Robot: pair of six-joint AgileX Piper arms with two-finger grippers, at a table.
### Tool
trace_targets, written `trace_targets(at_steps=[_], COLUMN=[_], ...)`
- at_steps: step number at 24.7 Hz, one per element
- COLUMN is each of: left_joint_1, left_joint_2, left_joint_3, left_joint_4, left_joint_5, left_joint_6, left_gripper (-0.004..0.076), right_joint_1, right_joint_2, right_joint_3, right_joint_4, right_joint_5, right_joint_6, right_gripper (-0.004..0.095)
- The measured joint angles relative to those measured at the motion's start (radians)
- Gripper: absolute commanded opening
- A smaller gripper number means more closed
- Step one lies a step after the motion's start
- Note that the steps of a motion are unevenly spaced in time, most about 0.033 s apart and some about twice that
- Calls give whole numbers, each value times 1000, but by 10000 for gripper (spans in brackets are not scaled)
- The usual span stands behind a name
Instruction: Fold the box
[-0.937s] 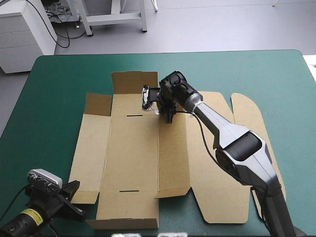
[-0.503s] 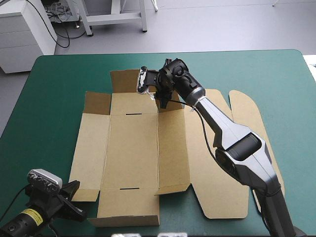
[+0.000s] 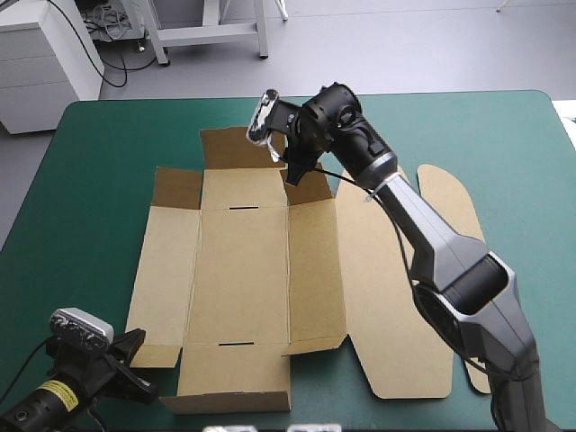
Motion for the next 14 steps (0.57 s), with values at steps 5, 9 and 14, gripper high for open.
trace_targets(at_steps=[5, 9, 14], left_joint_1=[0, 0, 0], left_joint_2=[0, 0, 0], left_joint_3=[0, 0, 0], left_joint_4=[0, 0, 0], left_joint_5=[-2, -2, -4], left_joint_6=[0, 0, 0], left_gripper=[-8, -8, -8], right_joint_1=[2, 3, 3], right_joint_2=[-133, -236, -520], right_joint_3=[-4, -7, 262], right_joint_4=[43, 49, 50], right_joint_5=[2, 2, 2], right_joint_6=[155, 264, 364], right_gripper=[53, -12, -12])
